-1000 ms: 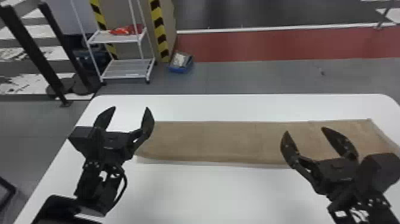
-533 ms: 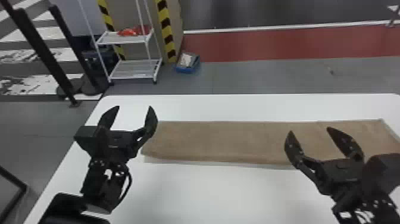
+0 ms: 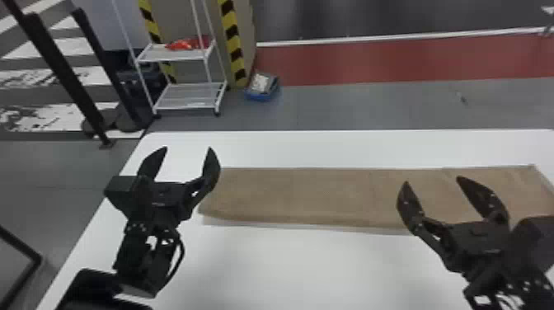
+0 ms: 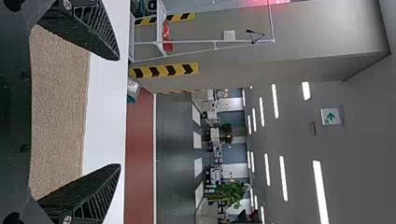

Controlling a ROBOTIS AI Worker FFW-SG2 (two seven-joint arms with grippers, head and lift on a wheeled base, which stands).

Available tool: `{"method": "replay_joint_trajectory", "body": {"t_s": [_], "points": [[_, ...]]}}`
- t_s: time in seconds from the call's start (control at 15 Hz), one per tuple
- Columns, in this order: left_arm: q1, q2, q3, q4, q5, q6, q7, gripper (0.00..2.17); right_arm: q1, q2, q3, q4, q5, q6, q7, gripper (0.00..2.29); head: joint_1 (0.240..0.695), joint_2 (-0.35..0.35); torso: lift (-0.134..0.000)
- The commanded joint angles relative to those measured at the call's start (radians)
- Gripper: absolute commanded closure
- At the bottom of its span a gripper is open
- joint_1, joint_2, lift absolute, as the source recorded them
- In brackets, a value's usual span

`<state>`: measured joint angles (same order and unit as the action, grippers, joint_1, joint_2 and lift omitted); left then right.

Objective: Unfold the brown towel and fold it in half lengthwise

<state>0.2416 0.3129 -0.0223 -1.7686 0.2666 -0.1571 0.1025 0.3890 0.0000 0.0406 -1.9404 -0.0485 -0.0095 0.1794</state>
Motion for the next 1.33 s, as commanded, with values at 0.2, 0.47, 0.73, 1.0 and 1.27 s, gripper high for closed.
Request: {"method": "replay_joint_trajectory", "body": {"t_s": [0.2,0.47,0.73,1.0,1.27], "points": [[0.015,0.000,0.005,-0.015,0.000,-0.003,-0.001,0.04,0.013,0.001,0.002,-0.015,-0.001,-0.003,0.000,0.06,0.695,0.157,-0.125],[0.021,0.000,0.005,-0.029,0.000,0.000,-0.001,0.04,0.017,0.001,0.004,-0.025,-0.001,0.000,0.000,0.06,0.695,0.158,-0.125],[0.021,0.000,0.005,-0.035,0.000,0.000,-0.001,0.04,0.022,0.001,0.001,-0.028,-0.001,0.000,0.000,0.06,0.695,0.156,-0.125],[0.022,0.000,0.005,-0.038,-0.001,0.000,-0.003,0.04,0.022,0.001,0.001,-0.028,-0.005,0.000,0.000,0.06,0.695,0.153,-0.125],[0.036,-0.002,0.007,-0.049,-0.001,0.000,-0.010,0.04,0.033,0.001,0.001,-0.043,-0.007,0.000,0.000,0.06,0.695,0.151,-0.125]]}}
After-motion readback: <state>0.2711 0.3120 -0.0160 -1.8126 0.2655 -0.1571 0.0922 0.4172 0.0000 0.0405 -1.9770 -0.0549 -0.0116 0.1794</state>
